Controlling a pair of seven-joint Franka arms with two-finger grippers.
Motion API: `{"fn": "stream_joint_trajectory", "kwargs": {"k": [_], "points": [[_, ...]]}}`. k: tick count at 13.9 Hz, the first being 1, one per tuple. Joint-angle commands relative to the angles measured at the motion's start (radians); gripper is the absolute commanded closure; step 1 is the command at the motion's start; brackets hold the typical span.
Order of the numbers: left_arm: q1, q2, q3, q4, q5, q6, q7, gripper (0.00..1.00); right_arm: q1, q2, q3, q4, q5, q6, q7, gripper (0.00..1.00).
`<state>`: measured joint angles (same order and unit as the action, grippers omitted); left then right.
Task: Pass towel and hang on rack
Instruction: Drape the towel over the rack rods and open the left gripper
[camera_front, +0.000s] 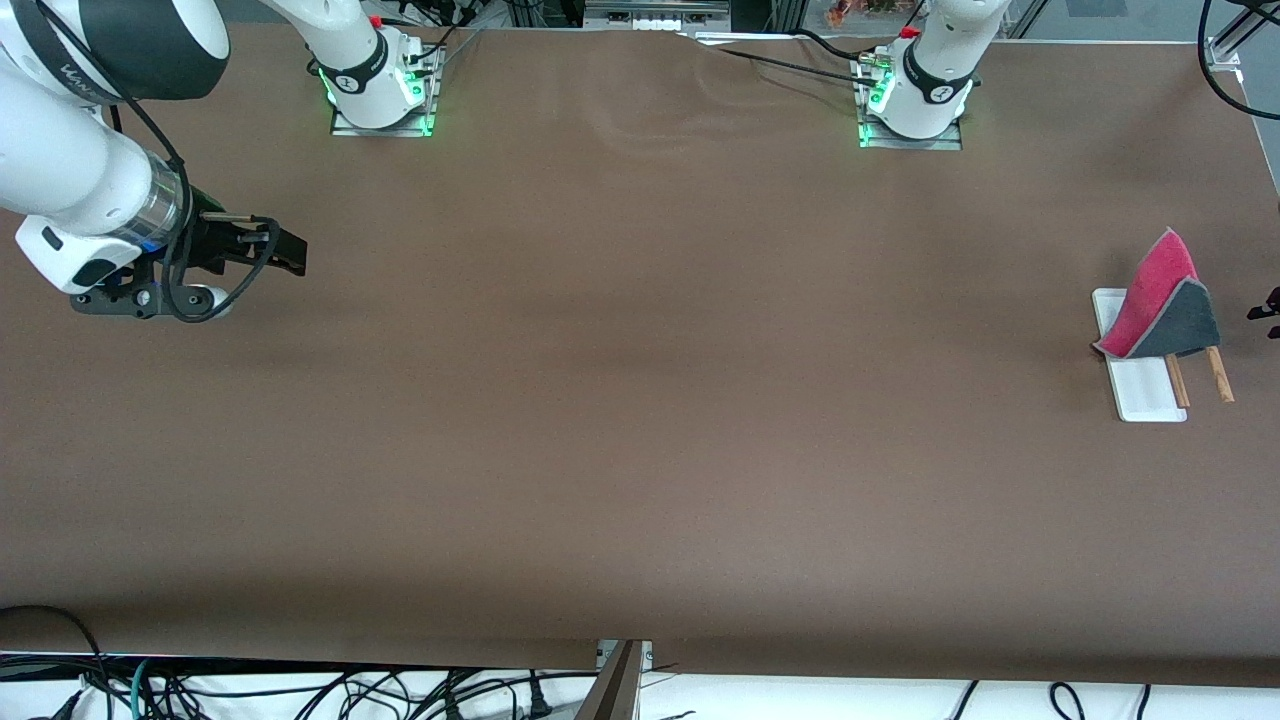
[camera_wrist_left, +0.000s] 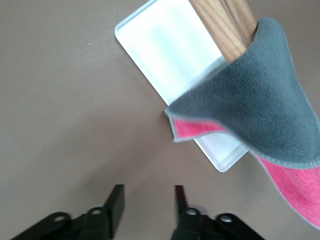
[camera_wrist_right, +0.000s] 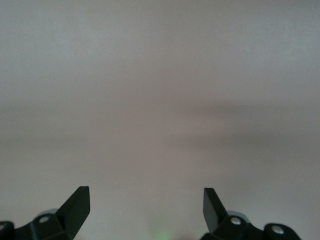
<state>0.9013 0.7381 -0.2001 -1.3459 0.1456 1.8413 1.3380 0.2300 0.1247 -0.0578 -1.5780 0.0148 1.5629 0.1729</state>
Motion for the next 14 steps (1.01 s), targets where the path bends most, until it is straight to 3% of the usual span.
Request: {"fn": "stream_joint_trajectory", "kwargs": {"k": [1,3,5,9,14], "points": [[-0.016,-0.038,-0.013,0.024,0.020,-0.019,-0.026,0.00,-0.005,-0.007,0.007,0.021,-0.018,-0.003,-0.020,0.00],[-0.073,-0.123,-0.015,0.021,0.025,-0.062,-0.080,0.00,-0.005,-0.005,0.007,0.024,-0.018,0.003,-0.016,0.00],[-0.137,-0.198,-0.015,0.022,0.017,-0.186,-0.181,0.00,-0.001,0.006,0.009,0.024,-0.038,0.011,-0.006,0.00],[-0.284,-0.325,-0.039,0.021,0.015,-0.358,-0.473,0.00,0.000,0.013,0.009,0.027,-0.041,0.063,-0.004,0.00],[-0.516,-0.401,-0.056,0.021,0.009,-0.456,-0.866,0.00,0.006,0.026,0.009,0.026,-0.032,0.115,-0.003,0.00]]}}
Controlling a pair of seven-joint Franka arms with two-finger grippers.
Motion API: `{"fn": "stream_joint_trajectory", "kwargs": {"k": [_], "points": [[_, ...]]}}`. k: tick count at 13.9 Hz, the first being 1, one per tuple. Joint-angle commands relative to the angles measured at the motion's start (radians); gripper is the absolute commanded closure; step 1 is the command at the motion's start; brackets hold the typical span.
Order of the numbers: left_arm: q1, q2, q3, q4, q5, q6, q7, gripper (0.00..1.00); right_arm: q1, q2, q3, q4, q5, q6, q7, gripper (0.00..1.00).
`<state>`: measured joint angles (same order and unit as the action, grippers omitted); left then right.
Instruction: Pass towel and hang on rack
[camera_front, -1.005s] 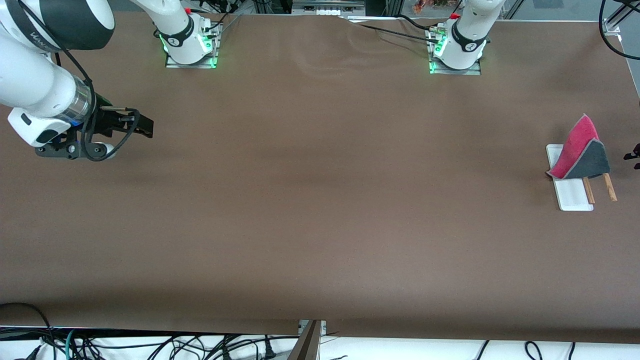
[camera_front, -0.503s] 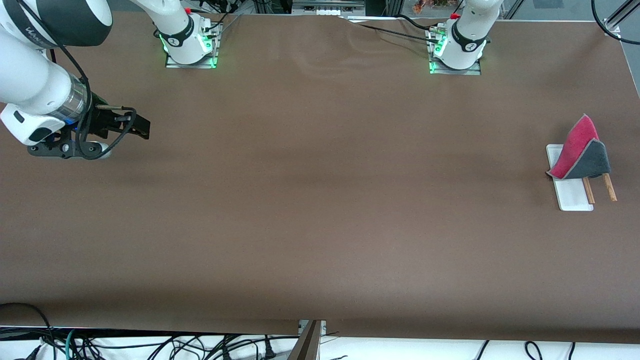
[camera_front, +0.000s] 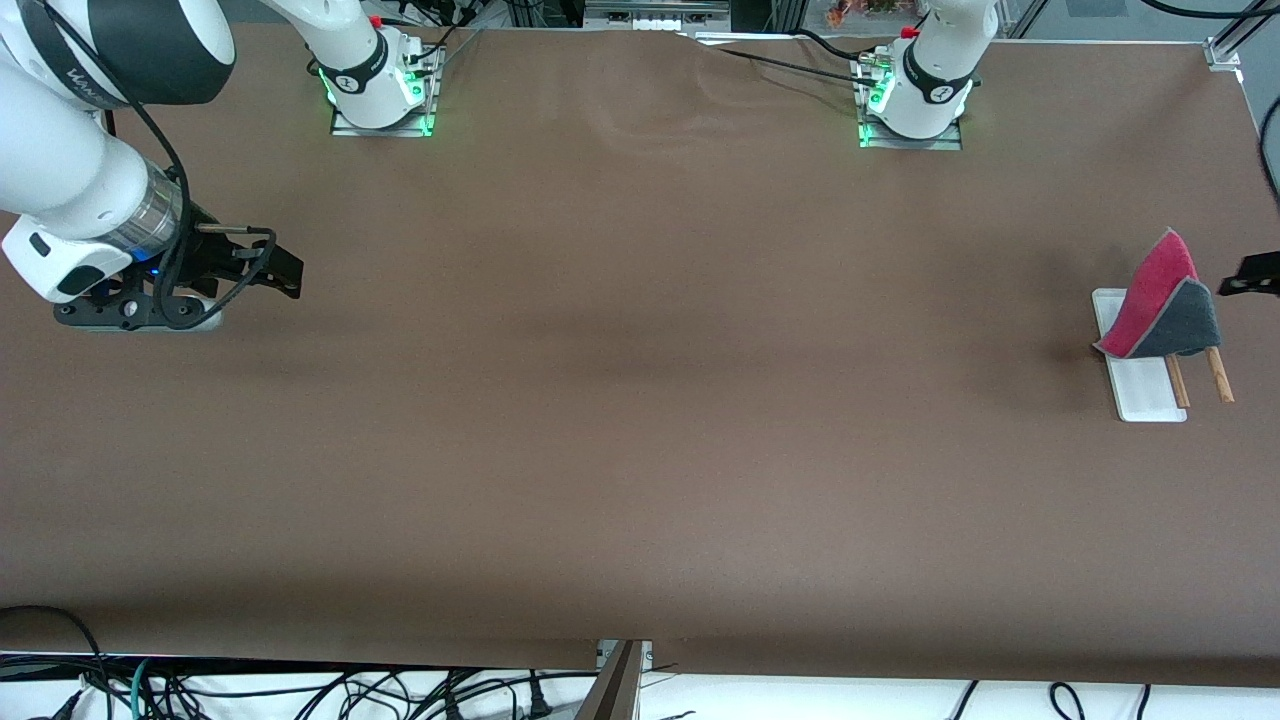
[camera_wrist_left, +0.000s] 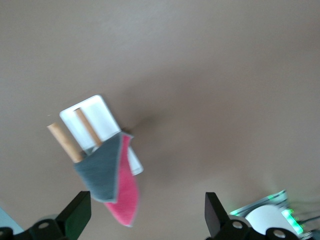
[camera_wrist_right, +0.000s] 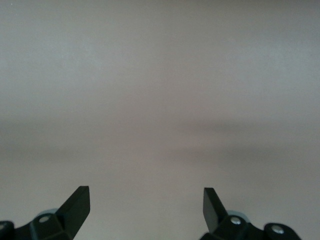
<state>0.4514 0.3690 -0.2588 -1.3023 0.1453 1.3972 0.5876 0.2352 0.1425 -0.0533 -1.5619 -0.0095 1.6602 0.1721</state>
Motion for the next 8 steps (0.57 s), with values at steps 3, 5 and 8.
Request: {"fn": "stream_joint_trajectory", "kwargs": {"k": [3,5,8], "points": [[-0.135,-0.090,-0.054,-0.049,-0.010,-0.010,-0.303,0.00,0.001,0.009,0.004,0.006,-0.004,0.046,-0.003,0.00],[-0.263,-0.148,0.045,-0.092,-0.090,-0.001,-0.453,0.00,0.001,0.009,0.004,0.005,-0.006,0.044,-0.002,0.00],[-0.456,-0.195,0.206,-0.132,-0.133,0.075,-0.558,0.00,0.001,0.012,0.004,0.005,-0.004,0.049,-0.002,0.00]]}}
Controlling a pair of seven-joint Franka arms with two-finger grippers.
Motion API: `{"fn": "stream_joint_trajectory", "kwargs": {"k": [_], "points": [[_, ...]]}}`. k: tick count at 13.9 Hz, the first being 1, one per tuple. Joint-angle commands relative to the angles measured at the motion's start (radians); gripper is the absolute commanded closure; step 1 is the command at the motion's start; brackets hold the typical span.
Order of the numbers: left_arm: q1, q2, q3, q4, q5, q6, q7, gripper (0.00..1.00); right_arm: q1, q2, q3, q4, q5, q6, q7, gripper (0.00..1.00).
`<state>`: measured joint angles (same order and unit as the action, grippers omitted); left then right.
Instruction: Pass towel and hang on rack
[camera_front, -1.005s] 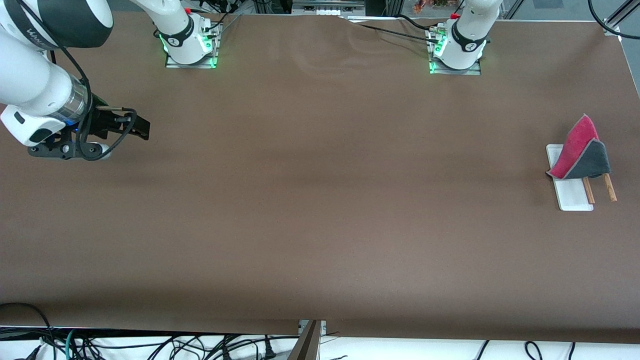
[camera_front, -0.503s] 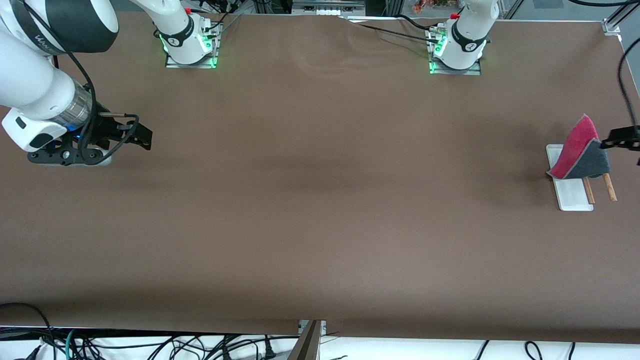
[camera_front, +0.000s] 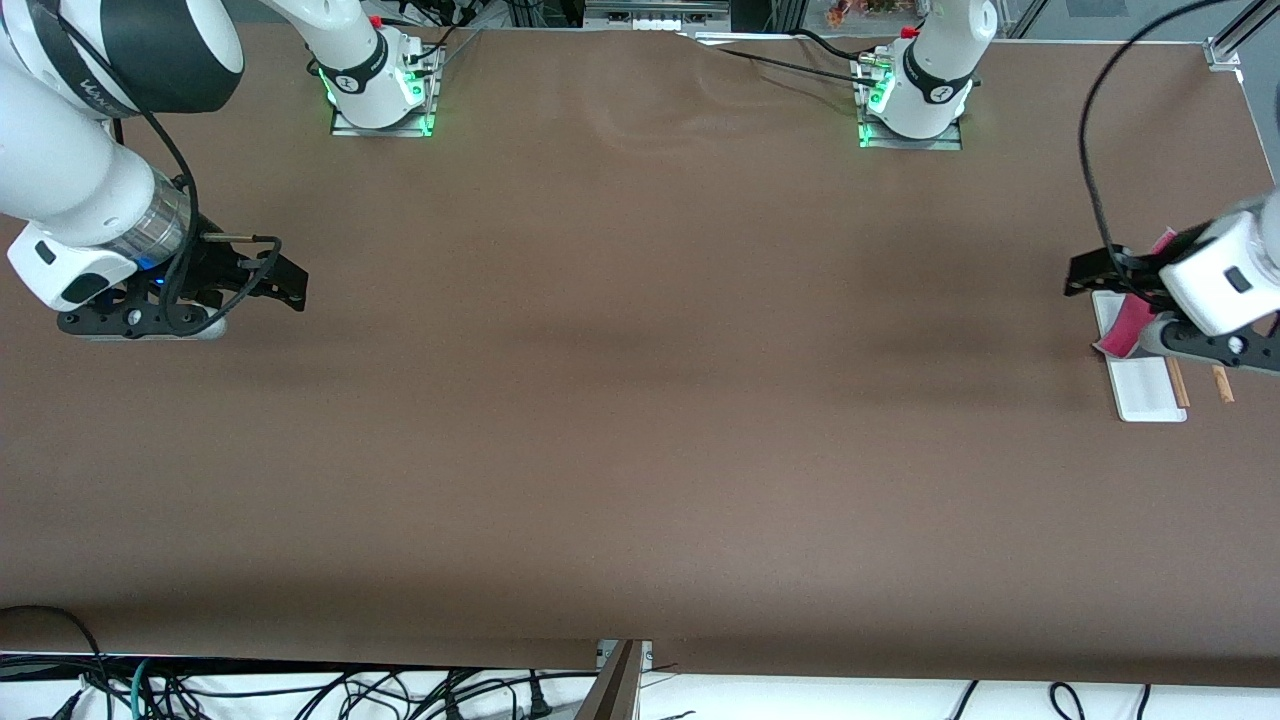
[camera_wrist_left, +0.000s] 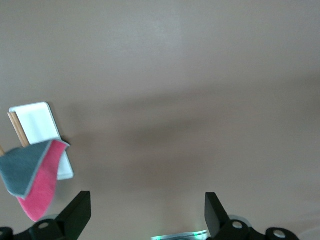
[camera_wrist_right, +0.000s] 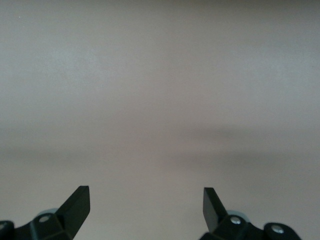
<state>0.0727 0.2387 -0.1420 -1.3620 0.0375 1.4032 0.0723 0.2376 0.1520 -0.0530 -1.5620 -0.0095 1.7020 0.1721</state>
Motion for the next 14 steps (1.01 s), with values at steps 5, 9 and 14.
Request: {"fn": "stream_joint_trajectory", "kwargs": {"k": [5,9,14], "points": [[-0.067,-0.271,0.091,-0.383,-0.028,0.278,-0.049,0.00,-0.001,0.003,0.004,0.005,-0.004,0.004,-0.002,0.00],[-0.056,-0.283,0.091,-0.396,-0.065,0.278,-0.052,0.00,-0.001,0.003,0.004,0.005,-0.004,0.002,-0.002,0.00],[-0.059,-0.282,0.091,-0.396,-0.068,0.278,-0.059,0.00,-0.001,0.001,0.004,0.005,-0.003,-0.004,-0.002,0.00]]}}
